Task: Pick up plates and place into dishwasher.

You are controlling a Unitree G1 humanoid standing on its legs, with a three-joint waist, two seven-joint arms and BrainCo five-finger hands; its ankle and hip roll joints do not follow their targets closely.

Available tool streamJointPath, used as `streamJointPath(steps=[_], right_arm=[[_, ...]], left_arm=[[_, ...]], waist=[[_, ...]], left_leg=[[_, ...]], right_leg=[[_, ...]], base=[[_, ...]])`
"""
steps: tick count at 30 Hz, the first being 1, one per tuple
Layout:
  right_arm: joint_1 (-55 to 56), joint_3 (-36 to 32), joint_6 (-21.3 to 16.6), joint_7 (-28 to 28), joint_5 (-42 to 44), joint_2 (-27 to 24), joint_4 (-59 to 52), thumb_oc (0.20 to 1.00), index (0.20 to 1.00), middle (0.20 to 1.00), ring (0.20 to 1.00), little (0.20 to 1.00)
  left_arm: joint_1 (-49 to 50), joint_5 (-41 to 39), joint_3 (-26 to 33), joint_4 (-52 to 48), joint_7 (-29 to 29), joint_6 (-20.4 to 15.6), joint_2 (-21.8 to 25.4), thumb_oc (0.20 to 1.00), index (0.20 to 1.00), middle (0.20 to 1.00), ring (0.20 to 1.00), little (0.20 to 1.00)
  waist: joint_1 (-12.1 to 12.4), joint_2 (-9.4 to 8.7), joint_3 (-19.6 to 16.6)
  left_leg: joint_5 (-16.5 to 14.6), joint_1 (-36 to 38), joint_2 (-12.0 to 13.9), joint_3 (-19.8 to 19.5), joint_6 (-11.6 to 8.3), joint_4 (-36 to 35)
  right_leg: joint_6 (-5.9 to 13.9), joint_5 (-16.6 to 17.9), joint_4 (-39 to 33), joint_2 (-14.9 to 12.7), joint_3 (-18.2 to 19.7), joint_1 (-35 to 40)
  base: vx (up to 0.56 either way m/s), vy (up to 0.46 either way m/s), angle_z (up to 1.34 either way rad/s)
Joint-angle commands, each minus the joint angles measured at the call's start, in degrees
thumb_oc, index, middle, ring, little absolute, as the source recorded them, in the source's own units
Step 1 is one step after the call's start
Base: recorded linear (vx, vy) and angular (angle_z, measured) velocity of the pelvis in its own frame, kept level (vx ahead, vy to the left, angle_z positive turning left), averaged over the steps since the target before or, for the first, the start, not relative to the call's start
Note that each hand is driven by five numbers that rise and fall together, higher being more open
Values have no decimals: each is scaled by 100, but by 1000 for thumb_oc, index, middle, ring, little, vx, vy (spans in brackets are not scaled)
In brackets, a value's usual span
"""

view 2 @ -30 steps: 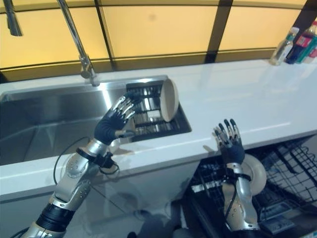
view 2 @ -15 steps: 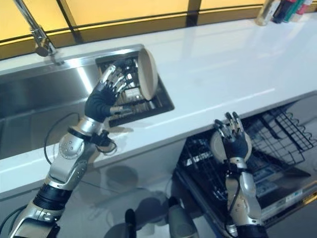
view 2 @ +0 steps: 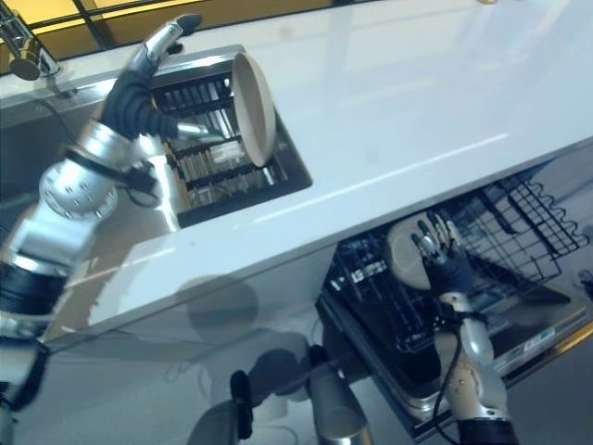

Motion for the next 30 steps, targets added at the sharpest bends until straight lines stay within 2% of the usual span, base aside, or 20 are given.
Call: streamJointPath(steps=[1,5,8,13,20,25,30], right_arm=[[34,-500,-139,427,354,-496,-109,1000,1000,1000,1000,1000],[147,-577,-204,614,518,-792,59,1000,1000,1000,1000,1000],[134,-505,-333,645,642,-961,187,1000,1000,1000,1000,1000],[21,-337,-442,573,802,-1119,231,1000,1000,1000,1000,1000],[-31,-171,-536,477,884,-1168,232,1000,1000,1000,1000,1000],[-103,-145,-533,458,947,-1287,257,1000,1000,1000,1000,1000],[-147,-129,-498,410,1005,-1367,217,1000,1000,1000,1000,1000]], left_arm=[[-887,1351,-451,746,759,-119,763,1000,1000,1000,1000,1000],[-1556,2277,-1437,1022,867,76,1400,1000,1000,1000,1000,1000],[-1892,2730,-1935,1043,929,232,1560,1000,1000,1000,1000,1000],[-2623,3466,-2748,1280,1313,343,1506,1000,1000,1000,1000,1000],[-3222,4167,-3433,1560,1944,485,1392,1000,1000,1000,1000,1000],[-3613,4745,-3909,1791,1909,637,1312,1000,1000,1000,1000,1000],[-3994,5220,-4349,1802,1377,867,1317,1000,1000,1000,1000,1000]], waist=[[-179,173,-148],[-261,211,-96],[-279,203,-37],[-319,168,101],[-404,142,183],[-474,132,217],[-529,129,293]], left_leg=[[-193,94,165,168,220,32],[-217,16,162,160,187,121],[-224,-58,163,141,167,180],[-190,-222,190,135,138,242],[-129,-305,239,203,116,251],[-104,-375,277,259,90,276],[-106,-458,307,297,77,356]], right_leg=[[204,385,-198,-69,46,-276],[220,367,-143,-115,86,-314],[220,360,-126,-142,87,-339],[210,354,-40,-143,75,-459],[186,364,11,-117,73,-535],[180,363,50,-118,75,-595],[171,367,103,-131,49,-657]], base=[[55,53,-1],[15,22,0],[0,0,0],[-16,-6,1],[-4,-9,0],[4,-4,-1],[-4,-3,-3]])
